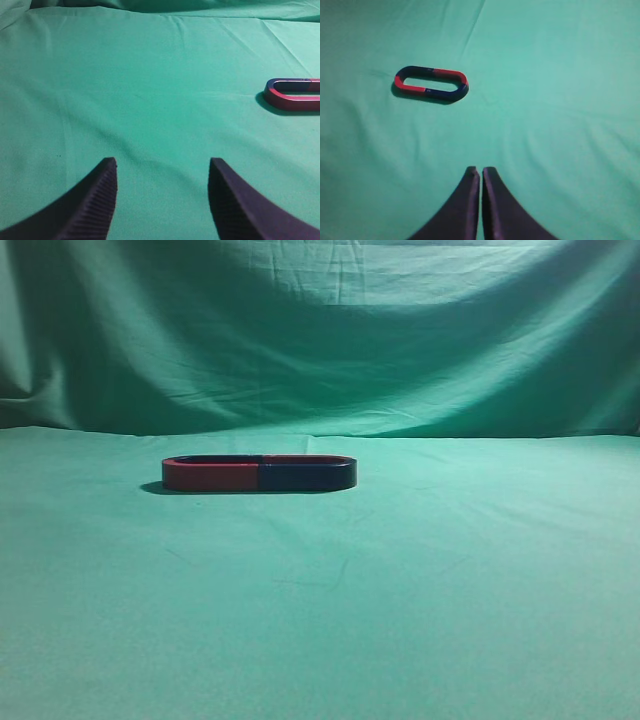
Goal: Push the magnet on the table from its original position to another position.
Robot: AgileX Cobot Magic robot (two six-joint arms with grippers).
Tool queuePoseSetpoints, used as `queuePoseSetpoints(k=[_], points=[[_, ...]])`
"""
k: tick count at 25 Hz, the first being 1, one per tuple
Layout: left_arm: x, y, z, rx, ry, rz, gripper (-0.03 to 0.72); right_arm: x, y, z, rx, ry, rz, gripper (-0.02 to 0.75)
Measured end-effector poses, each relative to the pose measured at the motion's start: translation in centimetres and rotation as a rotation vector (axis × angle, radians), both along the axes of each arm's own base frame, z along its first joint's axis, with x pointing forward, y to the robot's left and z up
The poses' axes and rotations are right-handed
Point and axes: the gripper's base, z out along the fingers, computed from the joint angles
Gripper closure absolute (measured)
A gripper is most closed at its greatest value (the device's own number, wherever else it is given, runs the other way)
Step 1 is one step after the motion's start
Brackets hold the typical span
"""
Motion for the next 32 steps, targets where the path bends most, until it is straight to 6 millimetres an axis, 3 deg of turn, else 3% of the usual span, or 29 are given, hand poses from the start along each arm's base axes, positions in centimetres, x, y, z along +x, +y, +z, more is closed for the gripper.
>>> queuePoseSetpoints(k=[6, 11, 16, 21, 26, 32], points=[[0.0, 0.0, 0.0, 0.0, 0.0, 0.0, 0.316, -5.2, -2.6, -0.4, 0.03, -0.107, -0.003, 0.738], [0.0, 0.0, 0.0, 0.0, 0.0, 0.0, 0.316, -7.2, -4.1, -0.5, 0.005, -0.177, -0.029, 0.738], [0.0, 0.0, 0.0, 0.0, 0.0, 0.0, 0.316, -7.7, -4.6, -1.9, 0.05, -0.328, -0.051, 0.738], [0.0, 0.0, 0.0, 0.0, 0.0, 0.0, 0.316, -6.9, -4.6, -6.2, 0.081, -0.483, -0.203, 0.738], [0.0, 0.0, 0.0, 0.0, 0.0, 0.0, 0.316, -5.8, -4.9, -11.5, 0.032, -0.466, -0.364, 0.738], [0.0, 0.0, 0.0, 0.0, 0.0, 0.0, 0.316, -4.4, -4.9, -16.7, 0.004, -0.418, -0.414, 0.738]])
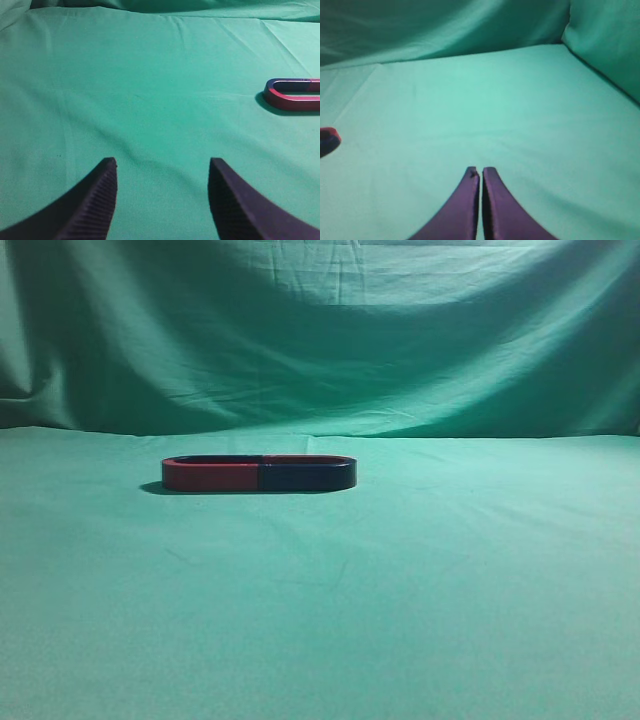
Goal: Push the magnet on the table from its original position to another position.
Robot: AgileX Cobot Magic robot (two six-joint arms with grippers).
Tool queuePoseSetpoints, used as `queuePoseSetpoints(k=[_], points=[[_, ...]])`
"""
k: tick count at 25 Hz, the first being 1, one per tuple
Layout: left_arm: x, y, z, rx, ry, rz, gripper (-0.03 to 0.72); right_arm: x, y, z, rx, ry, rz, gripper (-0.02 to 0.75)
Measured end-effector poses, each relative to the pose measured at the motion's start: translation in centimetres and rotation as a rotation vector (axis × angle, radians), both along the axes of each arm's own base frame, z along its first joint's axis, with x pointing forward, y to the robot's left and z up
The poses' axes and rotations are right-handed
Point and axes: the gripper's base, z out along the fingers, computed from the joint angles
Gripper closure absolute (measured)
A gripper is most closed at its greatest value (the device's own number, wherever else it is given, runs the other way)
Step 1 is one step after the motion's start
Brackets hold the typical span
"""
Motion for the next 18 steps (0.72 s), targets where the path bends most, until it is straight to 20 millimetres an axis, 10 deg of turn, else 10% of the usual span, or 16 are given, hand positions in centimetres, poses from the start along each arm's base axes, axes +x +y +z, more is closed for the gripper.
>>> queuePoseSetpoints(k=[18], points=[[0.0, 0.0, 0.0, 0.0, 0.0, 0.0, 0.316, 0.2, 0.0, -2.1, -0.003, 0.045, 0.0, 0.738]])
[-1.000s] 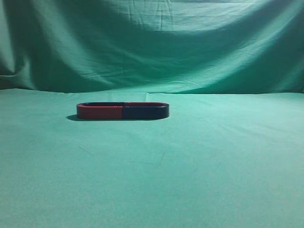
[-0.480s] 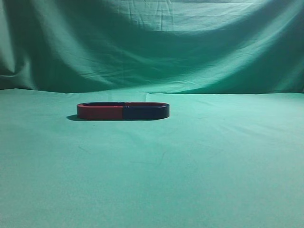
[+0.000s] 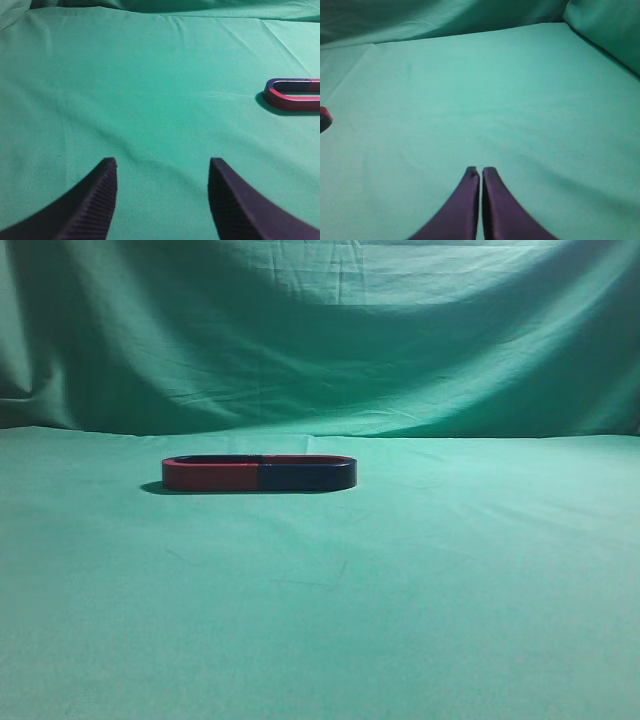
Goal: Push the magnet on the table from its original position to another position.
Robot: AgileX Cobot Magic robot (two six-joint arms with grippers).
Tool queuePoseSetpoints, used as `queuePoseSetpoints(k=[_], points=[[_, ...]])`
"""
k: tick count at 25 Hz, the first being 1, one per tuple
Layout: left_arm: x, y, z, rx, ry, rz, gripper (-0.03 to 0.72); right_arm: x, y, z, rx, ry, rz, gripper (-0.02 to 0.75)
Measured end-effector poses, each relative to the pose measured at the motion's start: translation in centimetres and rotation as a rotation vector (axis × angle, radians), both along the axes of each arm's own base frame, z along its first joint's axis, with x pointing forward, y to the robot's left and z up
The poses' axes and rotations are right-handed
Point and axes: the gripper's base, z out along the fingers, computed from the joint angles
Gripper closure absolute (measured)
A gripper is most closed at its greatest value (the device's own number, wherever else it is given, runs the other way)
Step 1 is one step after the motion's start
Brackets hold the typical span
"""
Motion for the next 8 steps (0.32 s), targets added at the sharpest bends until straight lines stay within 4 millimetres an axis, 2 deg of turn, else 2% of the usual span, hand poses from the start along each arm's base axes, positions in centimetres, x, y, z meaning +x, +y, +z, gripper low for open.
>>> queuePoseSetpoints(k=[8], points=[[0.0, 0.0, 0.0, 0.0, 0.0, 0.0, 0.316, 0.0, 0.0, 0.0, 0.0, 0.0, 0.0, 0.738]])
